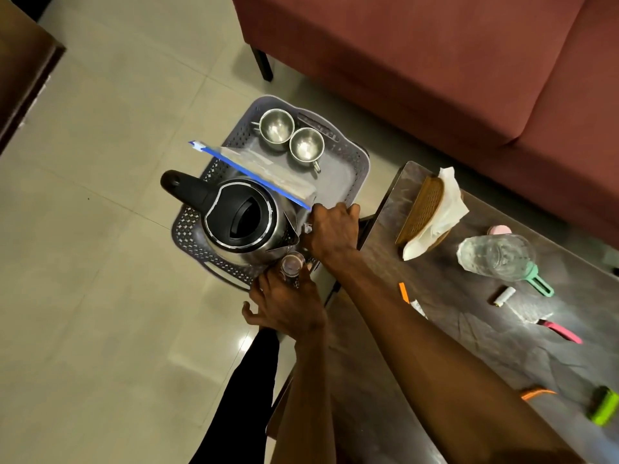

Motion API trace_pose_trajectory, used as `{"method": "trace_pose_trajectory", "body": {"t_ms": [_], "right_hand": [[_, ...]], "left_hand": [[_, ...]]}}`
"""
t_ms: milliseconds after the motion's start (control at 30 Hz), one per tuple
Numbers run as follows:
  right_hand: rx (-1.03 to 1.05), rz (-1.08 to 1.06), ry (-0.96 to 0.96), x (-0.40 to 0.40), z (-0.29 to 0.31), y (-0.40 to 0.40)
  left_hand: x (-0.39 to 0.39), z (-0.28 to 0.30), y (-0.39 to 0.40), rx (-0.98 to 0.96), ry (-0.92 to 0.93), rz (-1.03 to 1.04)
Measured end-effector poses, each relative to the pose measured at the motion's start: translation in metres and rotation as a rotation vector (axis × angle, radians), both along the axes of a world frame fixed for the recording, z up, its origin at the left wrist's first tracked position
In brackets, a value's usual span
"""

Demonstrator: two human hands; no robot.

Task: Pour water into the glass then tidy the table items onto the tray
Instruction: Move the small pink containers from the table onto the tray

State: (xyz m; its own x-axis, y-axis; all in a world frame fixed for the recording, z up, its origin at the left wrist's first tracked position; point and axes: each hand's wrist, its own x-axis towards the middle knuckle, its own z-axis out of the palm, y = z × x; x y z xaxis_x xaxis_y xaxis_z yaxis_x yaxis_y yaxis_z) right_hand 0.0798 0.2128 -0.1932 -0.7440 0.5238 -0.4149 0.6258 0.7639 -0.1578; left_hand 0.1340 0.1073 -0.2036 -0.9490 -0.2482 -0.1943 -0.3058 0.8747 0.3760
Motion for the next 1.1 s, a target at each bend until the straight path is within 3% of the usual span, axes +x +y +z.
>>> {"method": "trace_pose_trajectory", "body": {"t_ms": [400,600,767,1000,1100], "right_hand": [[0.070,0.008,-0.019,-0.002,-0.013,-0.008],[0.020,-0.016,0.031,0.005,-0.008,-0.007],[-0.062,-0.163,0.245,0.019,0.017,-0.004],[-0.024,-0.538,0.414,0.083,0.046,0.011],[-0.030,-0.777,0.481,0.129,0.053,0.012]], "left_hand": [[-0.007,-0.016,0.003,-0.055,-0.081,0.002],[-0.007,-0.016,-0.004,-0.036,-0.033,-0.054],[-0.002,-0.001,-0.016,-0.014,-0.018,-0.123],[0.020,0.040,-0.008,0.074,0.206,-0.197],[0.043,0.056,0.011,0.352,0.238,-0.339]]}}
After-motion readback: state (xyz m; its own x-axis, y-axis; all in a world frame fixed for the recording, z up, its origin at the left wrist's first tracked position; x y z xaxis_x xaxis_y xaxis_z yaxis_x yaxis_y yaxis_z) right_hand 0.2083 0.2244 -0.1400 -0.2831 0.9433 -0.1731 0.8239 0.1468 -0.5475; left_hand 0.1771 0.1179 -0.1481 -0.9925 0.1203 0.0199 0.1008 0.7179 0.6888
